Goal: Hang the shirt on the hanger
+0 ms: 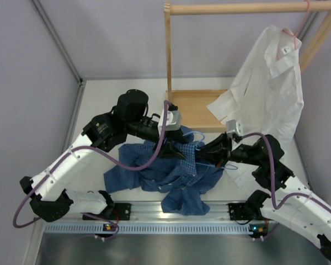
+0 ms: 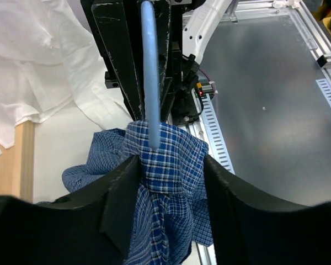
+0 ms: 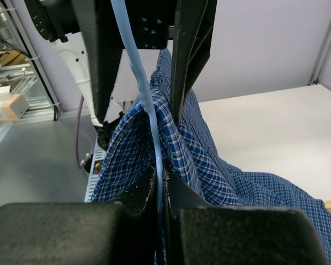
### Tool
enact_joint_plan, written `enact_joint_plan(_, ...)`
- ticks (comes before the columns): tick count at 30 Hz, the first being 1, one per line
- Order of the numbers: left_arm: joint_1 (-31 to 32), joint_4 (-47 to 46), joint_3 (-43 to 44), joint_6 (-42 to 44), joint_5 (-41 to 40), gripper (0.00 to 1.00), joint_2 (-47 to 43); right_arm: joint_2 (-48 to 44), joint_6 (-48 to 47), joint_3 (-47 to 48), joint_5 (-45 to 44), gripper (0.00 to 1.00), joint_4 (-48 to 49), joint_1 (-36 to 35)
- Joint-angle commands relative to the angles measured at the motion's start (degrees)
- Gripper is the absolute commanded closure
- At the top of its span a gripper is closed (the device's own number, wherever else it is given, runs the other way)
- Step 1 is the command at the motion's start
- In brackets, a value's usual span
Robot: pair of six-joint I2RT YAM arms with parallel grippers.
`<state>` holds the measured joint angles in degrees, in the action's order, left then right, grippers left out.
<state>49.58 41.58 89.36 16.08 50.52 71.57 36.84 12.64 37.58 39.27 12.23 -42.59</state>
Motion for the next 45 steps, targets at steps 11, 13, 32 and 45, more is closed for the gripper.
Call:
enact_joint_plan(11, 0.0, -12.1, -4.9, -6.2, 2.0, 0.62, -1.1, 2.0, -2.5, 3.9, 5.9, 1.0, -0.6, 0.5)
enact_joint_plan(13, -0.1, -13.0, -5.4, -6.6, 2.3, 0.62, -0.8, 2.1, -2.5, 3.9, 5.8, 1.0, -0.6, 0.5)
enact_joint_plan(32, 0.0, -19.1, -12.0, -7.5, -3.5, 1.0, -6.2, 0.9, -3.9, 1.8, 3.7, 0.37, -3.7, 0.5)
enact_joint_plan(45, 0.0, -16.6, -15.2, -10.9, -35.4, 1.0, -13.9, -10.7, 5.4, 6.8, -47.9, 0.0, -34.5, 0.6)
